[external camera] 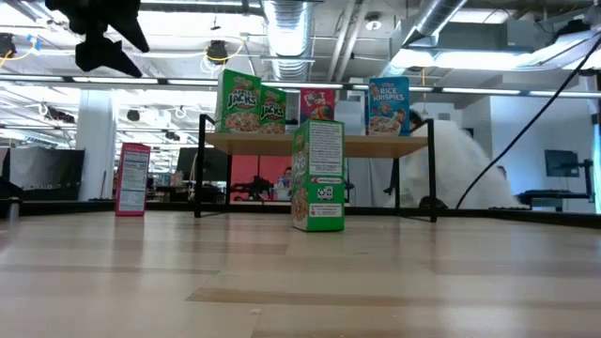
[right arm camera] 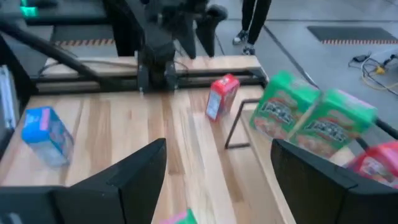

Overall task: Stack cereal on shelf
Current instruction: Adjust the green cereal boxes on the shelf

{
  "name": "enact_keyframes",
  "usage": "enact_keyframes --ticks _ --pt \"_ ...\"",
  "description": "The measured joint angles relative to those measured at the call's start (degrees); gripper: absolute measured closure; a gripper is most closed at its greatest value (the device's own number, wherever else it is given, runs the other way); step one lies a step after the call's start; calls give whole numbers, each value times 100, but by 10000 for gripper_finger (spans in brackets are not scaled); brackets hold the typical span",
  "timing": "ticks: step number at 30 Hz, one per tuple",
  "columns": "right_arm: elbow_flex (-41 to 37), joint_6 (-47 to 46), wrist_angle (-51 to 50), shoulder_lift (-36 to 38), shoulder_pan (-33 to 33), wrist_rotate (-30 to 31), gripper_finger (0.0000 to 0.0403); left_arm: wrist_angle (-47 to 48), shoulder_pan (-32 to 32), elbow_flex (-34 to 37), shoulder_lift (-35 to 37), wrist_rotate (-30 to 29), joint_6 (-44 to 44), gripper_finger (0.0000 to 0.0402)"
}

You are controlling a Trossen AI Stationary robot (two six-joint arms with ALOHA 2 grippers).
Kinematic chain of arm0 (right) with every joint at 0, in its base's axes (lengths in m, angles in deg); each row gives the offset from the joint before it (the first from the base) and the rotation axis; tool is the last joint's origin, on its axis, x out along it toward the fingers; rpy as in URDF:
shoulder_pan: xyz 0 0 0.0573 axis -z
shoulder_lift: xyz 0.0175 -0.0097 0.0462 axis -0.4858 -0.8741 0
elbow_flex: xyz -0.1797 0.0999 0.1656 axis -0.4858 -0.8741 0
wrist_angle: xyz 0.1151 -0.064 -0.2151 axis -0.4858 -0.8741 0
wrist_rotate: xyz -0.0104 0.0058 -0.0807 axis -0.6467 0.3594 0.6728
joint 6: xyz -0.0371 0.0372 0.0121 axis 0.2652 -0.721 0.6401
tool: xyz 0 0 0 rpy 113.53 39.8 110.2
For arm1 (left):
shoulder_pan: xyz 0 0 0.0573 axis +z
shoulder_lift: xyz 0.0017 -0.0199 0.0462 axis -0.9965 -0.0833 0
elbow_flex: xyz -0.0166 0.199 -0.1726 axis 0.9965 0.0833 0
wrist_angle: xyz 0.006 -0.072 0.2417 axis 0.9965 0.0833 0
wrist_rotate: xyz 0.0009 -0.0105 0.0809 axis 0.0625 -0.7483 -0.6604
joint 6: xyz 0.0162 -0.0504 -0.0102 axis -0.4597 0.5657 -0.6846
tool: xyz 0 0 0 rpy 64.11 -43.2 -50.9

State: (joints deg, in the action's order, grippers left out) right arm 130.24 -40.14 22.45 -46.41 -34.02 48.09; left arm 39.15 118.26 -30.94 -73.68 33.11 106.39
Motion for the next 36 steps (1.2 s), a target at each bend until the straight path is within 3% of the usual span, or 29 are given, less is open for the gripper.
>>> enact_keyframes --ticks 5,13,16,27,33,36 --pt "-712 -180 173 1017 -186 233 90 -259 -172 13 125 -1 105 131" --pt "-3444 -256 2108 2903 -1269 1192 90 -347 -385 13 192 -37 105 131" --pt "-4200 -194 2160 3460 -1524 1383 90 -357 -389 13 177 -41 105 131" --pt "-6357 -210 3039 5015 -1516 1794 90 -354 -389 13 174 -66 105 131" --pt "-7046 -445 3206 5483 -1517 1831 90 -349 -389 13 175 -67 104 131" --pt "-7437 -612 3295 5750 -1517 2171 90 -337 -389 13 175 -67 103 131"
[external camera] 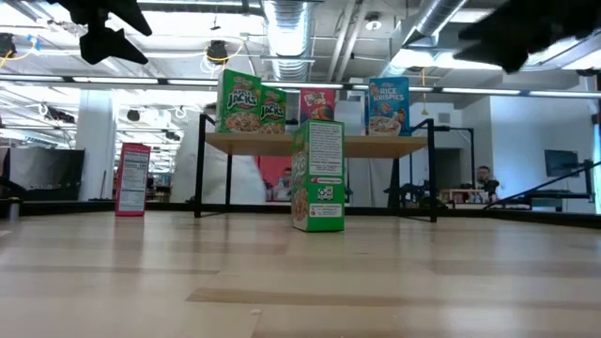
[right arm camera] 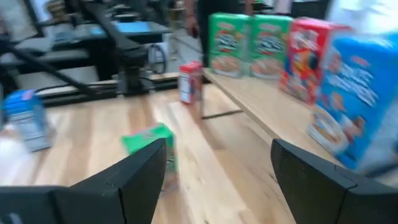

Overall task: Stack cereal on shelf
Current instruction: Adjust the green cereal boxes on the shelf

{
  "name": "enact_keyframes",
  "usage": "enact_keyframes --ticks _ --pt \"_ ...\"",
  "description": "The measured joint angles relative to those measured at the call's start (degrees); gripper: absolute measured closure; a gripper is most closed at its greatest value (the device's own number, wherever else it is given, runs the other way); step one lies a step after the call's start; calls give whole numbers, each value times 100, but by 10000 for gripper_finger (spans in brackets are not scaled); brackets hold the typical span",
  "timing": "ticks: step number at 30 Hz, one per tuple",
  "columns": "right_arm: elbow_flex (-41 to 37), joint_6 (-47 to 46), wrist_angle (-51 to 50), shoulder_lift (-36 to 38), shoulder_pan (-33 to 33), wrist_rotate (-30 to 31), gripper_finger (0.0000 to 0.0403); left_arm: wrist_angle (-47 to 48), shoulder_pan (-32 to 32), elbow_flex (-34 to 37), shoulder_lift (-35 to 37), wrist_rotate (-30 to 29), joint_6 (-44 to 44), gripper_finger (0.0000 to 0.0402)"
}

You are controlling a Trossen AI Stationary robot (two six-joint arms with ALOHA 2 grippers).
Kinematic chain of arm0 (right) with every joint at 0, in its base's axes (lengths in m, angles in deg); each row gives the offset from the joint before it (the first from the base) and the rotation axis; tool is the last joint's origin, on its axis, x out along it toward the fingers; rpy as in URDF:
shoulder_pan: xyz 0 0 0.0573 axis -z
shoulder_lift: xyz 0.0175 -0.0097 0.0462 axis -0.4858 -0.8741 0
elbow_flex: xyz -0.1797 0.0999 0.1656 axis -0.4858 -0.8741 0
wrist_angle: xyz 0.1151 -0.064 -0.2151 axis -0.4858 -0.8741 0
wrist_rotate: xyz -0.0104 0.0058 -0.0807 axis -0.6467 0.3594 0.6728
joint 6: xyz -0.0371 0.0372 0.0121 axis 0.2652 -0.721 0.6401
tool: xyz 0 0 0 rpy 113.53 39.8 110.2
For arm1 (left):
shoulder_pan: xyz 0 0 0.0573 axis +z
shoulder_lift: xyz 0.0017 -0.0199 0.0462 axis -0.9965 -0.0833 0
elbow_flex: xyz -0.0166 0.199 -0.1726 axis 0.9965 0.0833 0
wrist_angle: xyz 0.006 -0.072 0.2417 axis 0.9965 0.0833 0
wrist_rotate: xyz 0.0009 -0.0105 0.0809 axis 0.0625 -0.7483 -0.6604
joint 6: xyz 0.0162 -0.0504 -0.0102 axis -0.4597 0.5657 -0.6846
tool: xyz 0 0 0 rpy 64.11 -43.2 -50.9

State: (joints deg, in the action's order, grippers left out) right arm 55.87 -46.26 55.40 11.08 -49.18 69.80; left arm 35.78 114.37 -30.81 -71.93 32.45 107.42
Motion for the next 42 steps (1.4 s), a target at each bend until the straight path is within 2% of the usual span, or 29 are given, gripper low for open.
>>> enact_keyframes --ticks 4,10,19,30,36,42 --pt "-508 -378 57 398 0 402 90 9 0 0 0 -1 0 131" --pt "-858 -1000 14 673 -13 366 90 -42 0 0 -2 -324 8 131" --pt "-877 -1041 -592 682 0 363 90 -775 -78 0 -2 -522 37 131" --pt "-877 -1039 -612 680 0 363 90 -1724 -721 0 -522 -628 2 131" --pt "-877 -1039 -613 680 0 362 90 -2506 -1318 0 -1166 -1134 12 132" --pt "-877 -1039 -615 680 0 360 90 -3184 -1757 -3 -1790 -2016 284 132"
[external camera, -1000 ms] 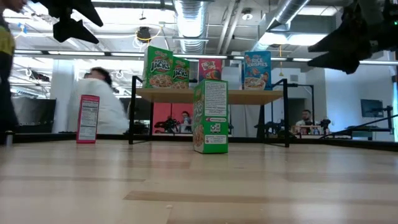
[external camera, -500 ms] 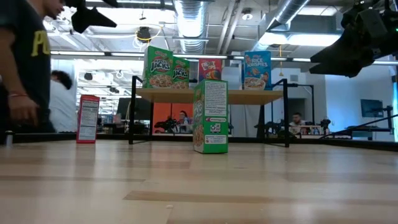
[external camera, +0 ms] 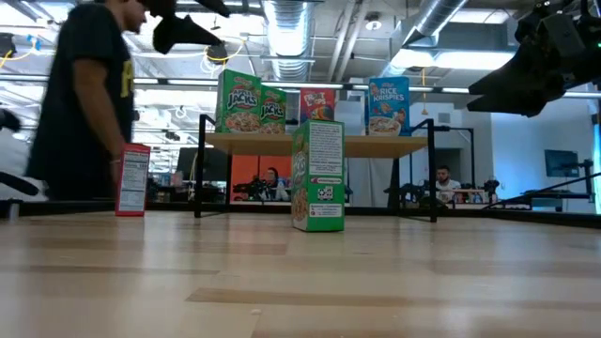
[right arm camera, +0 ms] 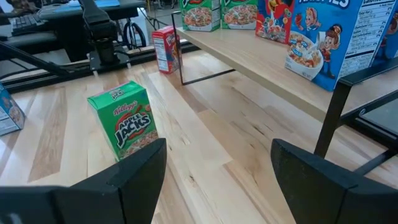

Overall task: Stack cereal on shelf
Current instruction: Adjust the green cereal boxes on the shelf

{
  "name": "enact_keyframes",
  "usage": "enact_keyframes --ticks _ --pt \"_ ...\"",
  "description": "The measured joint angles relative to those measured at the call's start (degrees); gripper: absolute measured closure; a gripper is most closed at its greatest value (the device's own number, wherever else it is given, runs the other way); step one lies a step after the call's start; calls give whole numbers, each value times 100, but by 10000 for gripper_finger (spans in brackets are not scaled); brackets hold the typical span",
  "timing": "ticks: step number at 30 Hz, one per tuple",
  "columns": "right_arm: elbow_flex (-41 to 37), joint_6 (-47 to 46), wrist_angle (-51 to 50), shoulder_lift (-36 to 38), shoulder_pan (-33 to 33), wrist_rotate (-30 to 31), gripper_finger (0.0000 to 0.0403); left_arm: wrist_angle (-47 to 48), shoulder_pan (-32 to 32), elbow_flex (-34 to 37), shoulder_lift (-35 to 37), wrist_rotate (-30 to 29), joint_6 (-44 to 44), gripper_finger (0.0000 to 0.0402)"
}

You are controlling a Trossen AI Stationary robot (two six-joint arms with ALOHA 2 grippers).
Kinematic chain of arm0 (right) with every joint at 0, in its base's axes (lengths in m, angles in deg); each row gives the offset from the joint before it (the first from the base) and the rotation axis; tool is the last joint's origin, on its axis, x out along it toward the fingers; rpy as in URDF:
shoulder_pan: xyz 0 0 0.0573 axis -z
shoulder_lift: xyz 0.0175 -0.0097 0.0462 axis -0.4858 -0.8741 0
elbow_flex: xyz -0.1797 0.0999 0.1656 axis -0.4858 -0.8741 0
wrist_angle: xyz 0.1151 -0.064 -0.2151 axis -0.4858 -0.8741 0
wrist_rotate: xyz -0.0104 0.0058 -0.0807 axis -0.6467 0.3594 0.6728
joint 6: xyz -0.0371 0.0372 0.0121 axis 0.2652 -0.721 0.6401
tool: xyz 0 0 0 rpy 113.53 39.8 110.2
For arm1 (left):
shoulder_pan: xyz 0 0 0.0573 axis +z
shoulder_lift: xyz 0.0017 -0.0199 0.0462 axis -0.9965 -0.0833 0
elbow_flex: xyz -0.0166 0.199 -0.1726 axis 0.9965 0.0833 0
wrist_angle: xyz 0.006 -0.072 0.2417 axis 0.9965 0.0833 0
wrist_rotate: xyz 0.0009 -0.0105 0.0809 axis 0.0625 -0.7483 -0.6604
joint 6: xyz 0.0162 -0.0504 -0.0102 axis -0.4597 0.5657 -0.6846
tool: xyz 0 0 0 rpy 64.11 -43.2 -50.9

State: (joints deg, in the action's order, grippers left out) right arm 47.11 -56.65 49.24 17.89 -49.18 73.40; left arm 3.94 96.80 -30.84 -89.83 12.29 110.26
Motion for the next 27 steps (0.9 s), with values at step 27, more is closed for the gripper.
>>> enact_keyframes --ticks 27 --pt "2 0 -21 0 0 0 90 2724 1408 -3878 -2919 350 -1198 132"
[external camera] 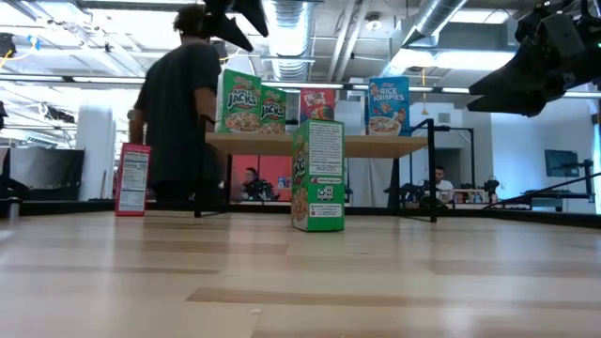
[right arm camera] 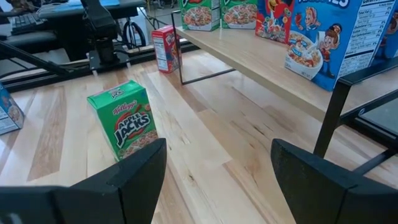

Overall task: Stack cereal on shelf
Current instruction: Adjust the green cereal boxes on the shelf

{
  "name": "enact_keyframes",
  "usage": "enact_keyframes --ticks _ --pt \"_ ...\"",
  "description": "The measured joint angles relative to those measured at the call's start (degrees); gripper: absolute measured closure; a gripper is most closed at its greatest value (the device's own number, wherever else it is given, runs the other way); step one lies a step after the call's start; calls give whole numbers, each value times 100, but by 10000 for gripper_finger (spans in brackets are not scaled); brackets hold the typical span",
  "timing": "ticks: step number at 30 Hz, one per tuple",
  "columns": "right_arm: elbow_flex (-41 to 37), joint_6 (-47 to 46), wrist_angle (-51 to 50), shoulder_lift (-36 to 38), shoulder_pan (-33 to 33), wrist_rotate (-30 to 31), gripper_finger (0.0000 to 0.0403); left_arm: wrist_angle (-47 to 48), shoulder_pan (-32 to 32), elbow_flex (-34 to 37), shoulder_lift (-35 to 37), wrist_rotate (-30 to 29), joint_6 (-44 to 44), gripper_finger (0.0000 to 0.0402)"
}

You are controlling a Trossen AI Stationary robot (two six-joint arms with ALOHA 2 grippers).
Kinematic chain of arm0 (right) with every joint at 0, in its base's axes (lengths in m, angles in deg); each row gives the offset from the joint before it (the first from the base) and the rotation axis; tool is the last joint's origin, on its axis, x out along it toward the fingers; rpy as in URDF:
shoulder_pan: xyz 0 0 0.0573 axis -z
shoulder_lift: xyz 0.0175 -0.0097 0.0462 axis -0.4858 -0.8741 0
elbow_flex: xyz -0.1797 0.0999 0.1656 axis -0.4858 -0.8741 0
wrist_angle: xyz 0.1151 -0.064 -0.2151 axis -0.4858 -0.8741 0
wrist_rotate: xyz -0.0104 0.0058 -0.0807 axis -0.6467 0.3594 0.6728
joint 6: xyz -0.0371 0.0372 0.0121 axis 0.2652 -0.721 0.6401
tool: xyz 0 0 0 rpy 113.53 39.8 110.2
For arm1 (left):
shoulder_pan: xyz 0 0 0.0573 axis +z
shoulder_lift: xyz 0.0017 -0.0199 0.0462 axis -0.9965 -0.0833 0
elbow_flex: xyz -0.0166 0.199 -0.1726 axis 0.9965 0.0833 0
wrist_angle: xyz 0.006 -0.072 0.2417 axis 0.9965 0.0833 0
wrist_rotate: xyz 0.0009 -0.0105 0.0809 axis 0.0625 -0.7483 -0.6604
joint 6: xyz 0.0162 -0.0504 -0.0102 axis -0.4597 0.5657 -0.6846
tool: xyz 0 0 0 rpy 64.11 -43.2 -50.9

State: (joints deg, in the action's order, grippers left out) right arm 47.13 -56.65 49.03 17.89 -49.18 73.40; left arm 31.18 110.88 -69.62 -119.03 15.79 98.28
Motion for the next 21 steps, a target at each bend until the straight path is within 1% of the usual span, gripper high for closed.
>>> enact_keyframes --ticks 5,10,17,21 --pt "0 0 -27 -1 0 0 90 144 403 -357 -513 735 -312 132" --pt "0 0 -27 0 -2 0 90 60 667 -416 -805 1345 -437 132" --pt "0 0 -42 0 0 0 90 -27 862 -416 -1113 1824 -466 132" --pt "0 0 -55 -1 0 0 90 -101 861 -416 -1110 1855 -482 132"
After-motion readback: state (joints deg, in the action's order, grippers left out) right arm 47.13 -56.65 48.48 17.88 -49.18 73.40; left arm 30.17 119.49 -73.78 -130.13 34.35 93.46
